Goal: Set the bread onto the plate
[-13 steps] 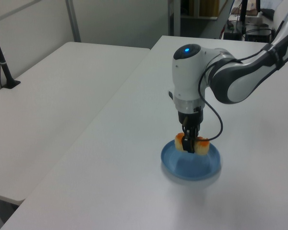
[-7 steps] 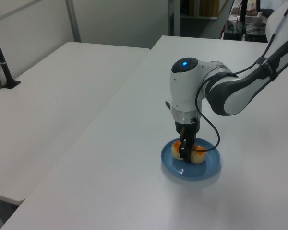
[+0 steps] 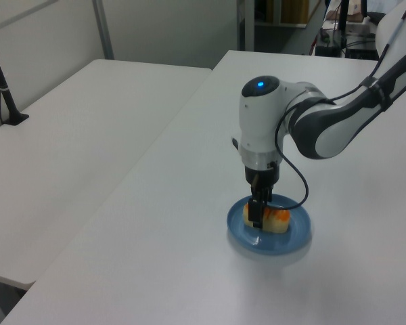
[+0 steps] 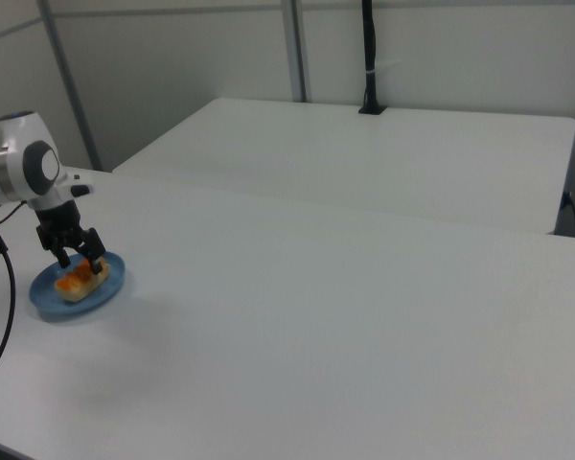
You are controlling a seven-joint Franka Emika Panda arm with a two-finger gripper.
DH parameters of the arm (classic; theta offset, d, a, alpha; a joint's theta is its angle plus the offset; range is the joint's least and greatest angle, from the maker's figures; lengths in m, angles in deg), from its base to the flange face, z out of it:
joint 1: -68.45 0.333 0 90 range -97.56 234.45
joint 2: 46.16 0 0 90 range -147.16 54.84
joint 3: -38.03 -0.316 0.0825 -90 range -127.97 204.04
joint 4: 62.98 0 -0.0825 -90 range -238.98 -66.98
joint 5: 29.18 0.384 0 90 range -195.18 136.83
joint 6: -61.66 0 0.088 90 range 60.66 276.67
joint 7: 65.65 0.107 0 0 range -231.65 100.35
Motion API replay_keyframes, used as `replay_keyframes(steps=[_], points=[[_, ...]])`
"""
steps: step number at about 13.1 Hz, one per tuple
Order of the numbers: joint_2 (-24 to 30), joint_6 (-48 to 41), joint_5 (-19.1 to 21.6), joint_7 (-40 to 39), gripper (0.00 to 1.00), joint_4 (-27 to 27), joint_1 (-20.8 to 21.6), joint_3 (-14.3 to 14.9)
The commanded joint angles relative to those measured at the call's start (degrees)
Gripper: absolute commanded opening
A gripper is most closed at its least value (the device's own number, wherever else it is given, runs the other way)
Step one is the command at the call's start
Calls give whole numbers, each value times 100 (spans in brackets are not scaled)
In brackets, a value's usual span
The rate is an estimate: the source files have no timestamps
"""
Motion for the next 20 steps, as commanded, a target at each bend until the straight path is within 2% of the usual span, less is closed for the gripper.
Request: replay_keyframes(steps=[1,3,7,9,10,11,13,16,20], points=[[621,-682,-123,-58,100,128,-57,54],[823,-1037,-88,-348,100,295,-162,55],[1718,-2142,26,-1234,100,409,-496,116],[2027,-2784,533,-1954,100,743,-995,125],[2159,-2926,649,-2297,100,796,-1250,142],[2299,-2989,650,-2475,100,779,-1409,308],[2415,-3086,659,-3010,100,779,-1472,852],[2564,-3279,659,-3425,100,797,-1490,1372],[2617,-3271,668,-3338,100,771,-1586,1443]])
